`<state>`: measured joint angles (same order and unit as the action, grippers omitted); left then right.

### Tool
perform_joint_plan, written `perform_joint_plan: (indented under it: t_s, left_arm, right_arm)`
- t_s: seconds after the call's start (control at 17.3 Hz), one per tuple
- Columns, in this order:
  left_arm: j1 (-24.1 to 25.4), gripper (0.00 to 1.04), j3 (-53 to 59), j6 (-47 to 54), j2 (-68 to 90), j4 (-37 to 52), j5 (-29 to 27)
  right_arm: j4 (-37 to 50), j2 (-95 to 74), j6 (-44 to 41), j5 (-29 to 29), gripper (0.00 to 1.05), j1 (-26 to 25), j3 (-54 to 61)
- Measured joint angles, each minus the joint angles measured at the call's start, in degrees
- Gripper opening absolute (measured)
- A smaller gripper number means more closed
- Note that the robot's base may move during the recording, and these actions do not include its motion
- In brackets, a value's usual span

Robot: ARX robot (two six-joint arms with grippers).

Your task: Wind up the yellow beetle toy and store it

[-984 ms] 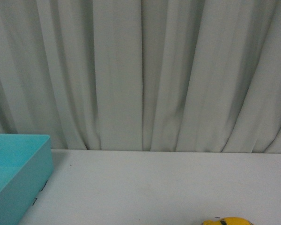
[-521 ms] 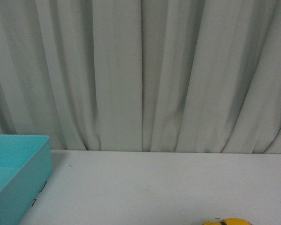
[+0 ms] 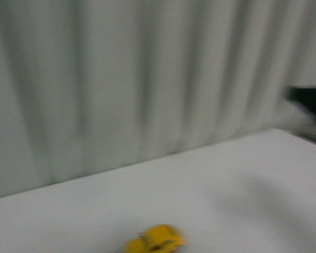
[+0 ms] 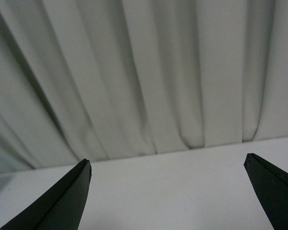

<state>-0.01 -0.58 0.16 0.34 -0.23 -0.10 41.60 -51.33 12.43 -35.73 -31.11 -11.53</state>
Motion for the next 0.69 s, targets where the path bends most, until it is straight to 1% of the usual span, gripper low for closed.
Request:
perform_joint_plan:
  t_s: [0.06,0.12,0.17,0.23,0.29,0.35,0.41,0.46,0.52,0.64,0.69]
  left_arm:
    - [0.0,0.98,0.0,0.0,0.0,0.0,0.0]
    - [0.0,0.98,0.0,0.0,0.0,0.1,0.1]
    - [0.0,0.98,0.0,0.0,0.0,0.0,0.1]
    - [0.0,0.98,0.0,0.0,0.0,0.0,0.1]
    - [0.0,0.98,0.0,0.0,0.0,0.0,0.1]
    - [0.0,0.98,0.0,0.0,0.0,0.0,0.1]
    - [0.0,0.98,0.0,0.0,0.0,0.0,0.1]
    - [0.0,0.98,0.0,0.0,0.0,0.0,0.1]
    - [0.0,0.98,0.0,0.0,0.0,0.0,0.1]
    - [0.0,0.98,0.0,0.0,0.0,0.0,0.1]
    - [0.0,0.98,0.0,0.0,0.0,0.0,0.1]
  right_arm:
    - [5.8,-7.2,0.0,0.8,0.98,0.2,-3.0]
    - [10.8,-15.1,0.2,1.2,0.98,1.5,-7.0]
    - [14.0,-21.8,0.2,2.6,0.98,3.4,-10.7]
    - [13.3,-26.3,0.2,3.2,0.98,5.1,-13.8]
    - [12.9,-32.5,-0.3,3.1,0.98,8.1,-17.9]
    - [9.5,-38.4,-2.1,2.1,0.98,11.8,-23.1]
    - [8.5,-43.8,-5.1,0.9,0.98,14.8,-28.1]
    - [4.1,-47.9,-9.2,-2.4,0.98,16.7,-33.2]
    - [-0.7,-50.6,-13.1,-6.3,0.98,17.7,-36.9]
    - [-9.2,-52.8,-21.7,-14.2,0.98,18.0,-40.7]
    - [-17.2,-53.5,-28.2,-19.7,0.98,17.6,-43.3]
